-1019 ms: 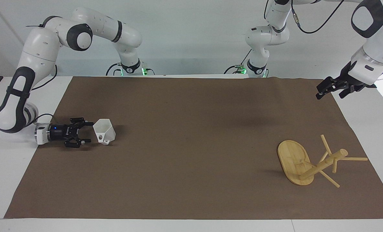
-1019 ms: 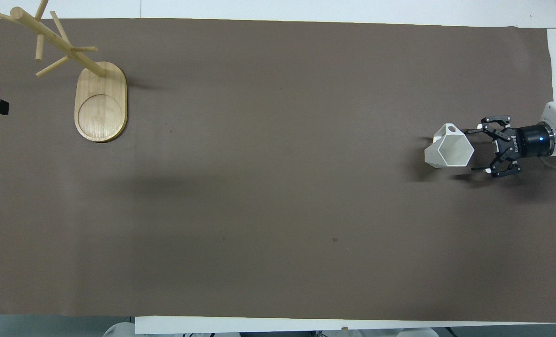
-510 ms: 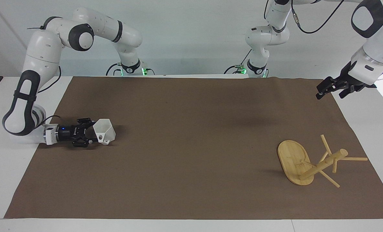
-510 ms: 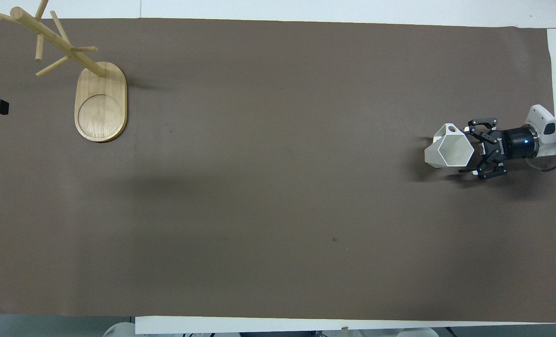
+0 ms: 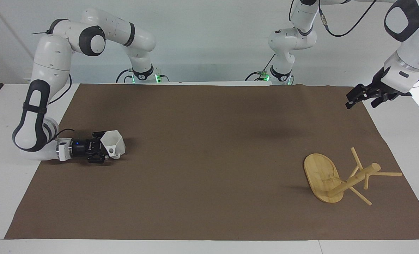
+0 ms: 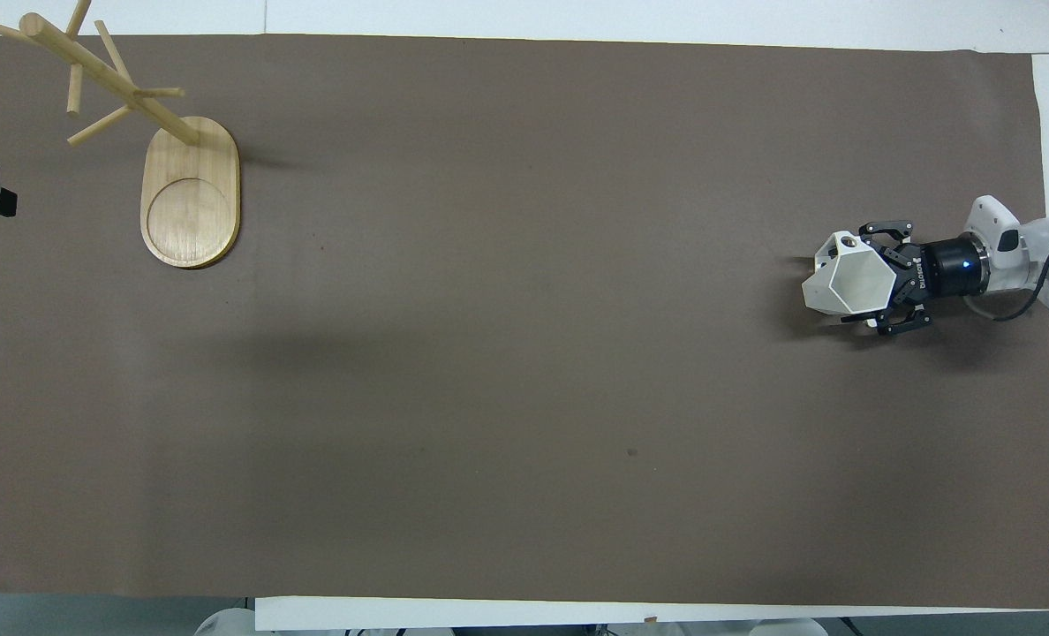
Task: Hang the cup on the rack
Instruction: 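Close the right gripper on the white mug's body, then lift the mug with the right gripper while the left gripper approaches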
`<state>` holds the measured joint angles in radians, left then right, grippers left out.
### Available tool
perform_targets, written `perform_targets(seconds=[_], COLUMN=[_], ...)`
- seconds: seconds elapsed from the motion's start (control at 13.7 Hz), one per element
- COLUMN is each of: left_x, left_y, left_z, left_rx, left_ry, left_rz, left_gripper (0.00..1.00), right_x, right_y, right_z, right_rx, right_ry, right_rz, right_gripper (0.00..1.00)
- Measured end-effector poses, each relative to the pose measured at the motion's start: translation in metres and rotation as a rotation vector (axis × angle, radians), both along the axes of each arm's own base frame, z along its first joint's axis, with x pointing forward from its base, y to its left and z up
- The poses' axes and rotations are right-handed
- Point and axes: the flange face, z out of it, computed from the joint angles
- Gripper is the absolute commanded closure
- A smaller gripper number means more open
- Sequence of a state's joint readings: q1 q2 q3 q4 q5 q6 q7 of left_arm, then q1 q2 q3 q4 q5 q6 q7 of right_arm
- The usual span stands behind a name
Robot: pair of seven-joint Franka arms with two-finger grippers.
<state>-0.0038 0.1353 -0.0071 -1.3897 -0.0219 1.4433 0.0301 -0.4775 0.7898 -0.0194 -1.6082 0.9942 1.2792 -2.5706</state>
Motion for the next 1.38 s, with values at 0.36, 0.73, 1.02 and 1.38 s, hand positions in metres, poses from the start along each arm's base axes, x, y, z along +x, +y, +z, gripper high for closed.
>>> perform_targets(seconds=[0.36,0.73,1.02,1.38], left_x=[0.000,0.000,0.000,-0.002], left_y=[0.000,0.000,0.000,0.001], left_z=[0.000,0.000,0.000,-0.003], left_rx=[0.000,0.000,0.000,0.000], left_ry=[0.000,0.000,0.000,0.021], left_rz=[0.000,0.000,0.000,0.002], left_gripper=[0.00,0.00,0.00,0.00], right_x=[-0.007,-0.001,0.014,0.060], right_y=[0.004,0.028,0.059,0.183], right_z=[-0.003,-0.004,0.002,0.065], right_rx=[0.017,0.025,0.033,-0.031], right_ry=[-0.018,-0.017,0.003,0.049], right_rz=[0.004,0.028,0.019,-0.070], right_gripper=[0.10,0.62,0.63,0.63])
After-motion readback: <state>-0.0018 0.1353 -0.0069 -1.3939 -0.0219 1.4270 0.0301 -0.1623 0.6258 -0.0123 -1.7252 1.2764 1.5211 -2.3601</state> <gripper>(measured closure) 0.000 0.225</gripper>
